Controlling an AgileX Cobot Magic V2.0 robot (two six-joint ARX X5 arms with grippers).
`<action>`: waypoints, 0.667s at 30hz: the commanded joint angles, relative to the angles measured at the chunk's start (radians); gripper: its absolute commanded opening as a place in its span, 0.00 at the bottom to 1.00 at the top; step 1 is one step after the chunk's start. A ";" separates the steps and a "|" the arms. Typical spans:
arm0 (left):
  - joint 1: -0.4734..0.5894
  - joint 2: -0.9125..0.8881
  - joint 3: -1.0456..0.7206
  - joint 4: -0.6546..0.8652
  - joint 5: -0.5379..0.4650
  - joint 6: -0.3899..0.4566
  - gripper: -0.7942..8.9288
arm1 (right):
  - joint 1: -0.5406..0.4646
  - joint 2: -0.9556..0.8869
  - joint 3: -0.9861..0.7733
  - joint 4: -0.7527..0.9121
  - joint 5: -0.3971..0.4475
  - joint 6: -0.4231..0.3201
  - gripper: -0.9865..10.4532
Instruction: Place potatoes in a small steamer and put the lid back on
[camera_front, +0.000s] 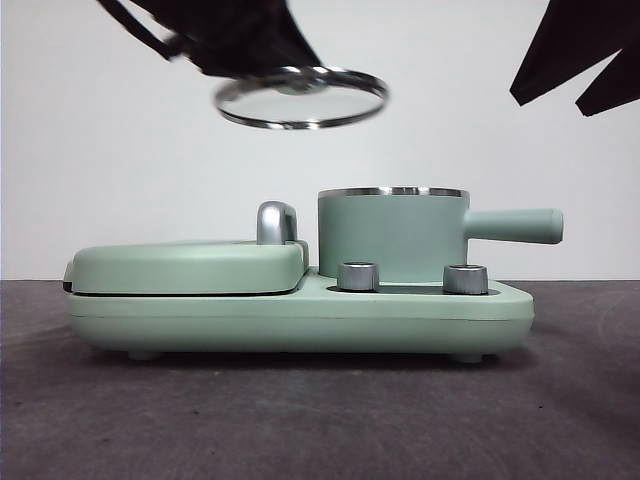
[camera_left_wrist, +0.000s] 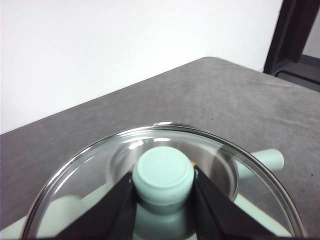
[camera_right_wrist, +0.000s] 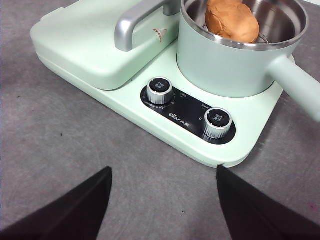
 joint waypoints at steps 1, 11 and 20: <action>-0.021 0.080 0.085 0.046 0.003 0.003 0.10 | 0.013 0.008 0.006 0.006 0.005 0.011 0.37; -0.046 0.352 0.329 0.045 0.003 0.030 0.10 | 0.013 0.008 0.006 0.006 0.032 0.013 0.37; -0.053 0.465 0.412 0.050 0.004 0.030 0.10 | 0.013 0.008 0.006 0.006 0.038 0.013 0.37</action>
